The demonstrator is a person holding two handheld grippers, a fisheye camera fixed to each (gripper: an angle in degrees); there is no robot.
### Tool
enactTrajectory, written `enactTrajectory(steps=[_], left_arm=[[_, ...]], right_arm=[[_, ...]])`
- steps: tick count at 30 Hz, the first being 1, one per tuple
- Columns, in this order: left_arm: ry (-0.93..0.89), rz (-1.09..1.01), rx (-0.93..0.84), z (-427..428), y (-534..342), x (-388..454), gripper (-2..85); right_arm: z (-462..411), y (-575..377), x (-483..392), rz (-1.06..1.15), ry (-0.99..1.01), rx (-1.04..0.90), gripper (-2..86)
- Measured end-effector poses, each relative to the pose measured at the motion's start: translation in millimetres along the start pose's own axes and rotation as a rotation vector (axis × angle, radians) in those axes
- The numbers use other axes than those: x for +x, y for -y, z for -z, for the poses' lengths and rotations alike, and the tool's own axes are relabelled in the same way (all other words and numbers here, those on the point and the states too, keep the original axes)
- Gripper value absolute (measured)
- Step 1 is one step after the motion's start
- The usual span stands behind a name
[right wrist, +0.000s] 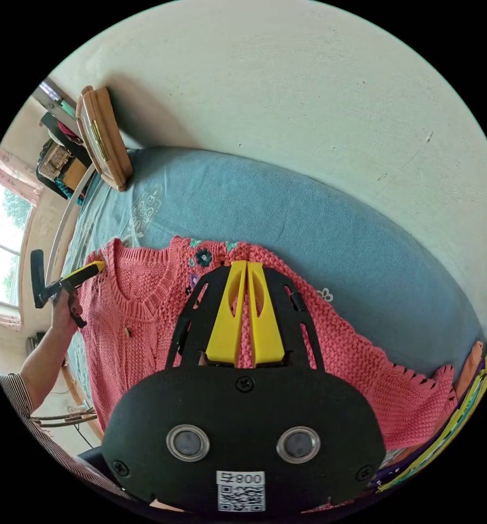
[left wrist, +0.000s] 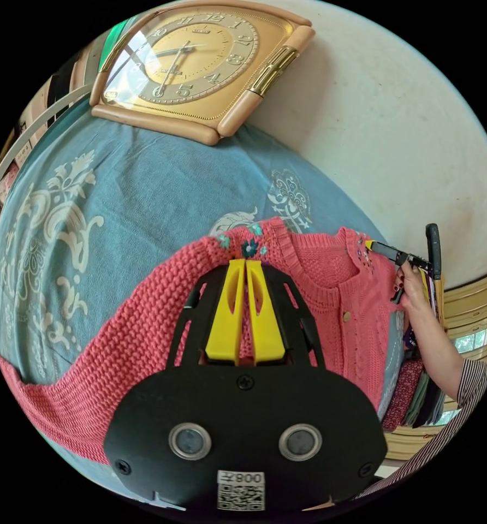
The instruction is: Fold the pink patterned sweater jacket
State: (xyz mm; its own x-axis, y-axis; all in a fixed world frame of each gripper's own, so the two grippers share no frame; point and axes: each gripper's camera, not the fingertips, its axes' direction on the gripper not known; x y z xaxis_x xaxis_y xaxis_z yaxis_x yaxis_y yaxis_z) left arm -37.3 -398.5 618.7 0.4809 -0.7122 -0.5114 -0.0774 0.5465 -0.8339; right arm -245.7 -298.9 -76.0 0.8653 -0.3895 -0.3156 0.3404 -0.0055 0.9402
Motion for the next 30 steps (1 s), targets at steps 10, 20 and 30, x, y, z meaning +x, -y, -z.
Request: enactTrajectory(steps=[10,20,30], left_arm=[[-0.130,0.024,0.081,26,-46,28,0.3],[-0.147,0.130,-0.013,-17,-69,53,0.3],[-0.323,-0.013,0.035,-12,-80,165,0.6]], right_arm=[[103,-106,42,0.028,0.078,0.100,0.1],[106,-160,74,0.014,-0.157,-0.023,0.1],[216,-248,188,-0.369,-0.123,0.168,2.0]])
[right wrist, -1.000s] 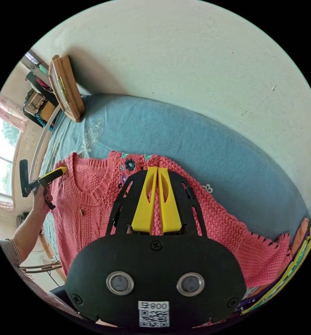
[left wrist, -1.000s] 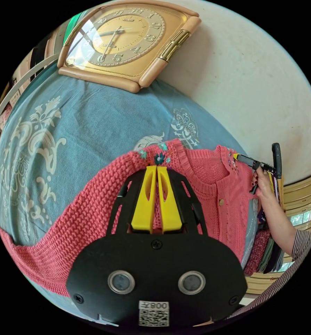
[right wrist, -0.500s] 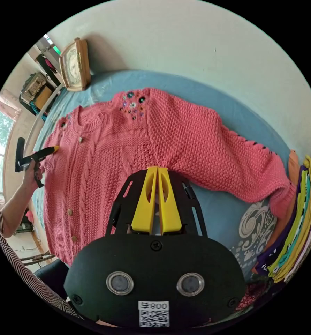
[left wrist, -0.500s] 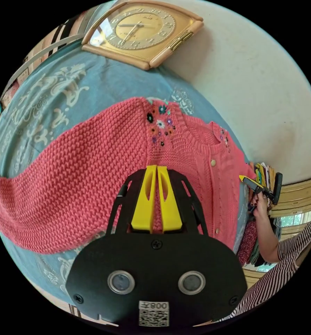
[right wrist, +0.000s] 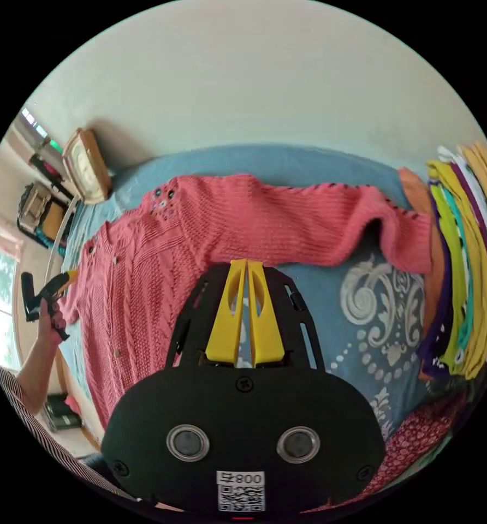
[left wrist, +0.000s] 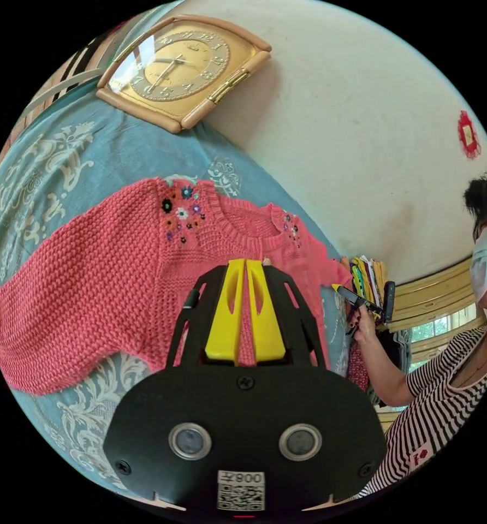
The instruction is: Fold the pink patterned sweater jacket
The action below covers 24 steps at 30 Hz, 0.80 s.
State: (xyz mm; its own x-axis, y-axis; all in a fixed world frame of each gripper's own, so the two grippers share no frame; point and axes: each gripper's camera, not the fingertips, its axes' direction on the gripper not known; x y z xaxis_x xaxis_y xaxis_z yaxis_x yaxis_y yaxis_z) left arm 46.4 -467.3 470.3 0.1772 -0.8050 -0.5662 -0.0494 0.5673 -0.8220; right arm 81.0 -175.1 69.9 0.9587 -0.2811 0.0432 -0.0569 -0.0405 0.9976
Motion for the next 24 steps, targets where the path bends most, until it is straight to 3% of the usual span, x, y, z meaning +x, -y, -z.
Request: enactTrajectory(steps=[4,10,16,19,24], left_arm=[[-0.076,-0.122,-0.115,-52,8,56,0.7],[-0.138,-0.394,-0.241,-139,9,173,0.6],[0.034,-0.619,-0.351,-210,-13,253,0.4],[0.130,-0.691,-0.489,-248,-34,268,0.3],[0.107,-0.699,-0.399,-250,-51,277,0.3]], right_arm=[[45,-21,114,-0.344,0.000,0.113,6.0],[68,-29,183,-0.565,-0.047,0.226,8.5],[79,-35,213,-0.654,-0.084,0.245,8.9],[79,-39,220,-0.668,-0.109,0.226,9.1],[84,-47,220,-0.671,-0.107,0.271,9.0]])
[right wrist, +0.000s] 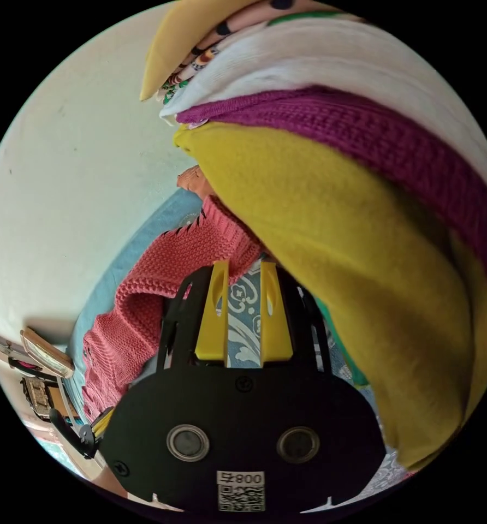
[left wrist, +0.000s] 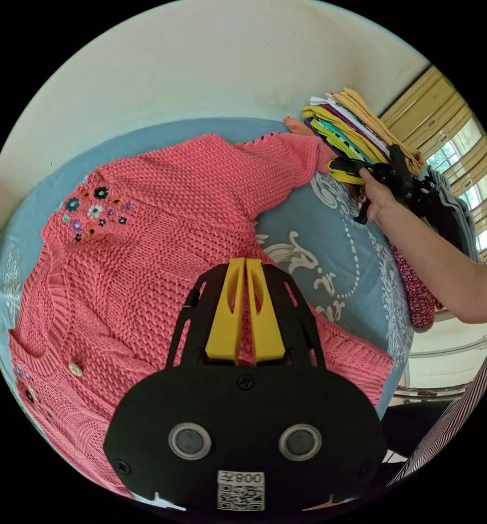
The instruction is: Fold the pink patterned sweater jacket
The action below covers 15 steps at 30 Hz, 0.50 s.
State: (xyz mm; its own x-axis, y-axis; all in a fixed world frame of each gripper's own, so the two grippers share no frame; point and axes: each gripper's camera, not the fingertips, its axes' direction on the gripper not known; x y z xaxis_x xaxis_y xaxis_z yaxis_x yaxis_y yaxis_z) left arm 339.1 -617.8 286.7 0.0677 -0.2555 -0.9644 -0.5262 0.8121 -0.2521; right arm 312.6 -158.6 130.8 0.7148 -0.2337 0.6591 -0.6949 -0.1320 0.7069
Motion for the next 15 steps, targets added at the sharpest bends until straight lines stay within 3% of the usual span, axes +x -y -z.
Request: enactTrajectory(steps=[10,13,15], left_arm=[[-0.027,0.068,0.021,11,-3,-3,0.3],[-0.127,0.129,-0.007,24,-1,-18,0.5],[-0.290,0.143,0.077,45,0,-30,0.9]], right_arm=[[25,-21,-21,-0.034,0.101,-0.002,4.3],[54,-30,-47,0.047,0.164,0.065,3.6],[80,-33,-64,0.091,0.257,0.135,3.3]])
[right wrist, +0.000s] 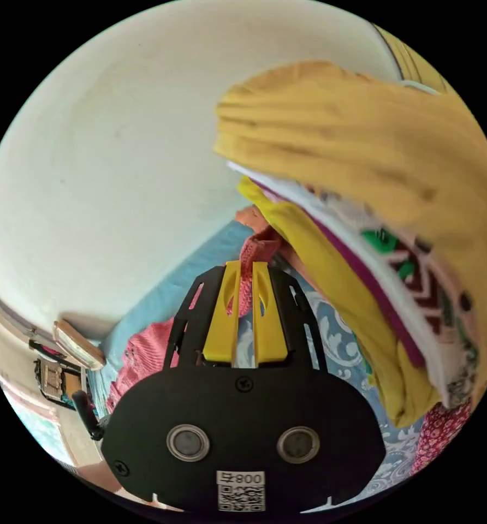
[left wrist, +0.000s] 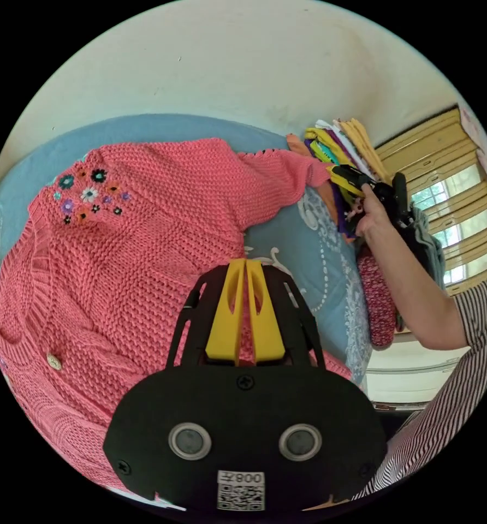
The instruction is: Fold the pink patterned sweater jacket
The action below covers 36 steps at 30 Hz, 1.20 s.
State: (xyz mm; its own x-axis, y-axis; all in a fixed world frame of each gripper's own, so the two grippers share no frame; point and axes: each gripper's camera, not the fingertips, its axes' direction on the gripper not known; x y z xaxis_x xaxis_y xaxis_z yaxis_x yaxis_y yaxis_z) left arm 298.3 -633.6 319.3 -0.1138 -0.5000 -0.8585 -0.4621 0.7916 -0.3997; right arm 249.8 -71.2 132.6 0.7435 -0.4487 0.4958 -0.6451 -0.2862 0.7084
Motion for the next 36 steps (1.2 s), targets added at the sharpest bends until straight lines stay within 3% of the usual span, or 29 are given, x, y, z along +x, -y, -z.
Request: enactTrajectory(steps=[6,11,16,24,36], left_arm=[[-0.325,0.017,0.260,89,15,-13,6.2],[-0.519,0.071,0.404,164,13,-42,13.0],[-0.718,0.190,0.494,215,-30,-95,14.8],[-0.699,0.418,0.547,278,-156,-170,10.0],[-0.587,0.530,0.655,362,-298,-231,4.5]], right_arm=[[51,-9,-128,0.386,0.318,0.069,3.0],[47,-87,-254,0.681,0.557,-0.105,3.0],[16,-189,-332,0.796,0.628,-0.323,3.2],[-21,-334,-416,0.944,0.663,-0.545,3.2],[-80,-498,-514,1.050,0.751,-0.731,3.0]])
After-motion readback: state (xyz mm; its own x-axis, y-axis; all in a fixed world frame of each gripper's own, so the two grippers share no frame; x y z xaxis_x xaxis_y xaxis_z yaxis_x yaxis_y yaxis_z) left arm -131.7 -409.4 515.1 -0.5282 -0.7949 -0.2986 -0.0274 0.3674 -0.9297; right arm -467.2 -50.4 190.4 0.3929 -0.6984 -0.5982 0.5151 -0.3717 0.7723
